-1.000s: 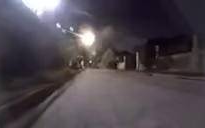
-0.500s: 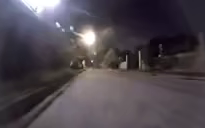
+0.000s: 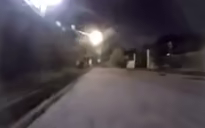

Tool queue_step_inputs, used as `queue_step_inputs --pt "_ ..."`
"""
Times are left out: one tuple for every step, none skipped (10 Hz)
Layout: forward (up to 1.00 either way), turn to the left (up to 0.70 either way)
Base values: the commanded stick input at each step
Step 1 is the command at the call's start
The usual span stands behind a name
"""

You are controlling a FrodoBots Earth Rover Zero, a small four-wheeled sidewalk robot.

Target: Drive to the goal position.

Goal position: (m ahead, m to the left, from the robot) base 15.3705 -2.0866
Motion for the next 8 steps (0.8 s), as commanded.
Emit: queue_step_inputs --pt "0.7 0.0" --pt "0.7 0.0" --pt "0.7 0.0" --pt "0.7 0.0" --pt "0.7 0.0" --pt "0.7 0.0" --pt "0.7 0.0" --pt "0.7 0.0"
